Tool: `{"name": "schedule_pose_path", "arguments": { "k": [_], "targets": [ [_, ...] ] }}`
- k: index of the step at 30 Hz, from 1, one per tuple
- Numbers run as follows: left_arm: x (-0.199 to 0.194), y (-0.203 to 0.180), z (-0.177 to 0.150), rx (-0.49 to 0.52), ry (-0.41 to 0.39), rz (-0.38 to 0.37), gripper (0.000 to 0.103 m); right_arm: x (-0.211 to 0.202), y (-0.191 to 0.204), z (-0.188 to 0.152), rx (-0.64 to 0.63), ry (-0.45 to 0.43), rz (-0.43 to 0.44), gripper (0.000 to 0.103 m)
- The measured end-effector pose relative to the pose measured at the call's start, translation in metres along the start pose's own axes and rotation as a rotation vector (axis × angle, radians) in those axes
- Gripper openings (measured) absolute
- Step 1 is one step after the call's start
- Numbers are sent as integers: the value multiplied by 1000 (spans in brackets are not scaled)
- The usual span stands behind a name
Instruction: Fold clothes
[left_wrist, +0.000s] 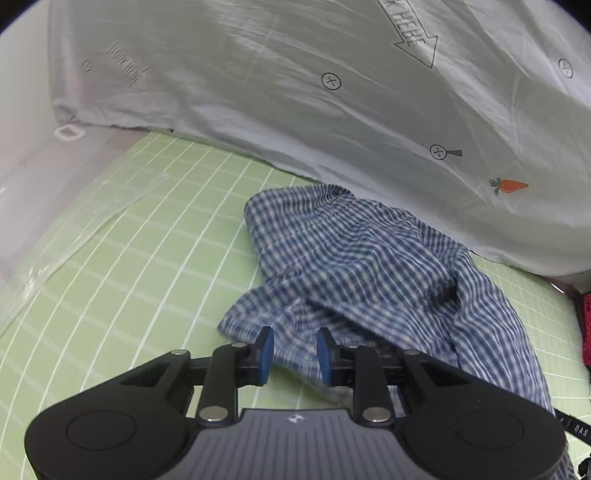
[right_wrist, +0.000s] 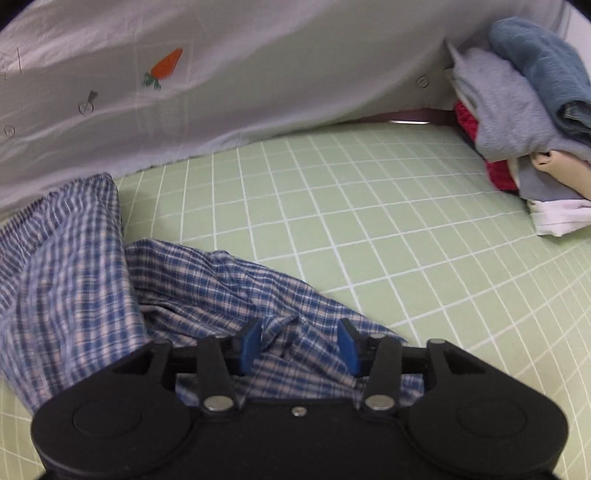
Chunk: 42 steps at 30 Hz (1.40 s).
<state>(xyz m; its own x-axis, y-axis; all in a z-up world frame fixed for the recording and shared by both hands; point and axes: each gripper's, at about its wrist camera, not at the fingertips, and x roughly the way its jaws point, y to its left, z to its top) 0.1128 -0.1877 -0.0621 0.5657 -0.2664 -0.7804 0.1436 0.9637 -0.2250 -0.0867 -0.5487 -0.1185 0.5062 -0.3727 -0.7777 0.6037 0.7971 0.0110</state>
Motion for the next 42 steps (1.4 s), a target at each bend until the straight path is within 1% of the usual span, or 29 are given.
{"name": "schedule_pose_path", "arguments": {
  "k": [2,4,6,8,13,15,18,20,21,23,24,25,27,30,35,42],
  "targets": [
    [-12,3,-11,-11,5,8,31,-12,9,-4,23,-33,5,57],
    [-22,7,-23,-27,16,18,32,-25,17,-9,28,-64,21,69],
    [-27,13,-33,-43,41,22,32,-37,24,-15,32,-92,36,73],
    [-32,18,-43,-48,65,37,33,-43,28,-21,36,-98,46,74],
    [-47,26,-54,-25,71,37,35,-50,36,-40,52,-74,66,76],
    [-52,28,-57,-17,69,35,38,-50,40,-51,43,-45,84,76],
    [-56,29,-62,-11,72,26,38,-44,46,-68,15,9,106,76],
    [-59,26,-65,-11,72,18,38,-39,48,-75,-8,40,100,74],
    [-60,25,-66,-10,73,14,38,-36,48,-78,-16,56,95,72],
    [-60,20,-67,-9,74,9,38,-31,46,-81,-20,90,108,54],
    [-59,17,-67,-8,75,7,38,-29,44,-81,-21,104,120,32],
    [-59,14,-68,-6,75,5,38,-29,42,-82,-25,110,133,18],
    [-58,8,-68,-1,72,-1,38,-35,37,-80,-35,93,148,4],
    [-56,-1,-68,1,70,-11,40,-53,26,-65,-23,33,178,3],
    [-44,-14,-64,-31,77,-23,40,-79,3,-22,26,-79,214,3],
    [-20,-34,-46,-50,73,-30,45,-79,-29,54,63,-207,201,2]
  ]
}}
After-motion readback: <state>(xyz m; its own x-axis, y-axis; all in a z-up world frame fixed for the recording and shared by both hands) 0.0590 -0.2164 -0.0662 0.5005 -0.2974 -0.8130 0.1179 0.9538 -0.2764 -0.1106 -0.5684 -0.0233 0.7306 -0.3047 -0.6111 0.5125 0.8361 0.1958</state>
